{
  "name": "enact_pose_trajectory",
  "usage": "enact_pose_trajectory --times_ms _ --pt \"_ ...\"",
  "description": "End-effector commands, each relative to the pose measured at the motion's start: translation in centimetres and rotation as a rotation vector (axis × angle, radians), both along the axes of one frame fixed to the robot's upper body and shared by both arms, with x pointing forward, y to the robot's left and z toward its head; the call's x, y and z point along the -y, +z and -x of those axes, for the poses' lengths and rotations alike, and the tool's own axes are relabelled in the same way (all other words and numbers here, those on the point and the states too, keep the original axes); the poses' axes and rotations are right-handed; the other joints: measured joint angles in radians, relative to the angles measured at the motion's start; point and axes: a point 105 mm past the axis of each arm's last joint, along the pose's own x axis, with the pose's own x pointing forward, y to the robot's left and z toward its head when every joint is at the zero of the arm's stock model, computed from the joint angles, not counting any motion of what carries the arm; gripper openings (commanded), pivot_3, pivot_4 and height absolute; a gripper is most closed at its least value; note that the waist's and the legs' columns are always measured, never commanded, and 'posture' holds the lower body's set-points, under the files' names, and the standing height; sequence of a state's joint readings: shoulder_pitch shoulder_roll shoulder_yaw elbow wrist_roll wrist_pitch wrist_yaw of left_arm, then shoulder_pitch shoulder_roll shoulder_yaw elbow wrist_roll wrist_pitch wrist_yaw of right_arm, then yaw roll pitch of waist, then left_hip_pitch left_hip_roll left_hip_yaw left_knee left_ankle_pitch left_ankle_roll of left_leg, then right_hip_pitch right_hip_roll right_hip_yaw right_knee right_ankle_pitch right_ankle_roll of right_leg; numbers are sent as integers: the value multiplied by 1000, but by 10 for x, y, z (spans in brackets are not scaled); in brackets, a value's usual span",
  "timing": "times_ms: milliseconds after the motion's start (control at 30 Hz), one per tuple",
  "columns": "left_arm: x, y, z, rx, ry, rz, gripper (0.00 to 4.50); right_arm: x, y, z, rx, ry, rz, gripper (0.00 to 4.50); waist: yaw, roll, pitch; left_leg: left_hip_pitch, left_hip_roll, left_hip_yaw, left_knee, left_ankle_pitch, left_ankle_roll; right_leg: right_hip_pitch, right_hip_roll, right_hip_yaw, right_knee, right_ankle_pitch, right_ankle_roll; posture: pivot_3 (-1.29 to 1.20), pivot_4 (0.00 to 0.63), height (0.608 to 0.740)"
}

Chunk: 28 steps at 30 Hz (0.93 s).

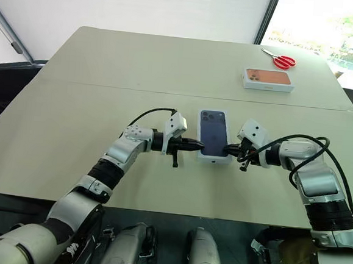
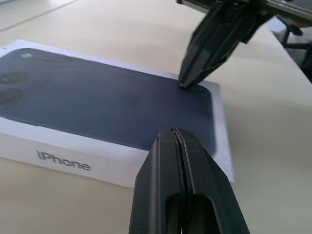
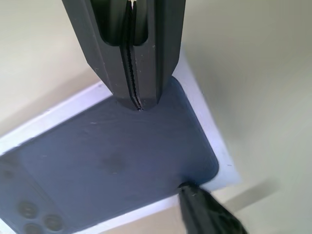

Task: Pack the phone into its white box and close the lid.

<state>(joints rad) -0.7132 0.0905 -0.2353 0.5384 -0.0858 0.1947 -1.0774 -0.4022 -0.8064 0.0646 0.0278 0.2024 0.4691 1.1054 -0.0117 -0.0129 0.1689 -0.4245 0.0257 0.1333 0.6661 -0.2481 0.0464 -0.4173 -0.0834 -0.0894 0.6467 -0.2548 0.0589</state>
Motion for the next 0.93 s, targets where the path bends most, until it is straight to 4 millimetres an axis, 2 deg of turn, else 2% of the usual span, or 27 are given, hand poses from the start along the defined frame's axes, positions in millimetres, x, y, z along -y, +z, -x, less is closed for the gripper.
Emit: enact_pose_trajectory --times_ms 33,67,100,167,233,333,467,600,733,933 --pt "-20 6 -20 -25 159 9 0 3 23 -19 60 -95 -134 33 -1 0 0 0 0 0 0 0 0 0 0 0 0 0 0 0 150 740" --pt "-32 17 -29 1 218 35 553 4 33 -25 93 -112 -178 563 -3 0 0 0 0 0 0 0 0 0 0 0 0 0 0 0 150 740" --pt "-40 24 -35 21 257 53 814 5 40 -29 115 -122 -206 830 -4 1 1 -1 0 0 0 0 0 -2 0 0 1 1 0 0 150 740" --pt "-69 37 -44 46 330 71 1837 6 51 -35 173 -121 -214 1893 -3 1 1 -3 0 0 -1 1 -1 -5 0 1 2 1 0 0 150 740" --pt "-101 46 -49 63 390 91 2826 7 53 -38 191 -116 -205 2874 -4 1 1 -4 0 1 -3 5 -8 -7 0 0 2 1 0 0 150 740" --pt "-145 49 -53 83 482 72 4379 14 49 -44 217 -113 -138 4460 -2 1 1 -4 0 1 -3 5 -8 -7 0 0 2 1 0 0 150 740" --pt "-195 60 -44 166 557 41 4452 23 55 -46 245 -114 -131 4492 0 1 1 -4 -2 1 -2 5 -8 -7 -2 0 2 1 0 0 150 740" --pt "-236 44 -22 142 616 -15 4452 27 53 -34 285 -73 -130 4492 -5 1 2 -4 -2 2 -3 5 -8 -7 -2 0 2 1 -1 0 150 740" --pt "-251 46 -3 168 676 6 4452 37 52 -28 325 -98 -159 4492 -3 1 2 -4 -2 2 -3 4 -9 -8 -4 0 2 1 -1 0 150 740" --pt "-263 54 22 208 734 -3 4452 48 48 -15 296 -87 -143 4492 -5 2 2 -4 -2 2 -4 2 -11 -8 -5 0 2 -1 -4 0 150 740"
